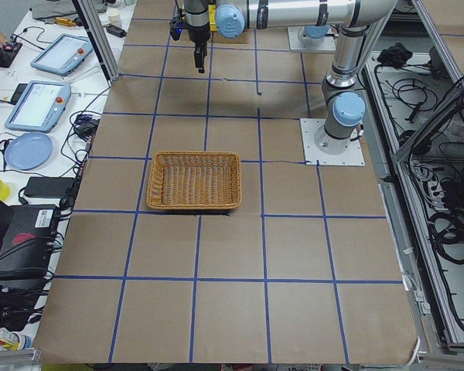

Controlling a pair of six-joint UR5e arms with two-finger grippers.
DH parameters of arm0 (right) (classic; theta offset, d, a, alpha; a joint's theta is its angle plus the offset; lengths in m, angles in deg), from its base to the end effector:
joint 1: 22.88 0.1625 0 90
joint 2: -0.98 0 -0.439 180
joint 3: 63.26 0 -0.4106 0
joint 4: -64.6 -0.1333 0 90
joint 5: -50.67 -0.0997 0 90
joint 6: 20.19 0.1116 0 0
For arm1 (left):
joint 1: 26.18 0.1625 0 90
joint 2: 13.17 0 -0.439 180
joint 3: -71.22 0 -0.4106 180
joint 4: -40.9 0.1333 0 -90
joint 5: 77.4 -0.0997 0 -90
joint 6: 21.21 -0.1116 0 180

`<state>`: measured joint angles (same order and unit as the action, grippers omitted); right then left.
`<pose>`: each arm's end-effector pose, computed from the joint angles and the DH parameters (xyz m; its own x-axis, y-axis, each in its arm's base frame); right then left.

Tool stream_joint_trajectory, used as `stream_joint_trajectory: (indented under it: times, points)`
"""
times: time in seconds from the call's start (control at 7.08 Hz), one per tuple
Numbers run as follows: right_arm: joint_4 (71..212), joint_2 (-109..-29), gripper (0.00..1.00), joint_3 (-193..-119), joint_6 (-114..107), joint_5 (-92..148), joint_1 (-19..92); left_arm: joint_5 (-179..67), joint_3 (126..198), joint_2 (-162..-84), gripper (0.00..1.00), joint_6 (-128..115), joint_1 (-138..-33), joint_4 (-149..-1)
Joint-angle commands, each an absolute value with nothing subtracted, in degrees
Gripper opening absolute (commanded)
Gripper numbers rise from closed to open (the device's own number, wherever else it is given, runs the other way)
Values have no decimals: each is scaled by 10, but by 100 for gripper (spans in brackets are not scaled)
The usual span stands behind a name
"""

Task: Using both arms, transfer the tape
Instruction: 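Lift the tape roll and carry it with the right gripper to table center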

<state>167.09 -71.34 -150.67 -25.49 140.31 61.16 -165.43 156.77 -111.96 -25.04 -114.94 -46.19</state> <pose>0.0685 -0.6348 0.3579 -0.9999 0.0119 -0.0104 0.0114 0.9989 0.0446 -0.1247 -0.5762 0.4513 -0.9984 0.0443 0.0360 0.0452 0.9987 0.0226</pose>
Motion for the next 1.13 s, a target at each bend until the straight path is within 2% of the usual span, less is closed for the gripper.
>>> stream_joint_trajectory:
  times: [0.0, 0.42, 0.85, 0.99]
  points:
    - [1708, -705, 0, -1518, -128, 1349, 725, -1655, 1568, -1121, 100, -251, -1149, -461]
    - [1866, -661, 0, -1600, 3, 1343, 855, -1653, 1567, -1125, 100, -251, -1149, -461]
    - [1891, -624, 0, -1621, 70, 1319, 928, -1652, 1568, -1126, 100, -250, -1149, -461]
    - [1897, -622, 58, -1621, 70, 1317, 930, -1651, 1568, -1128, 100, -250, -1149, -461]
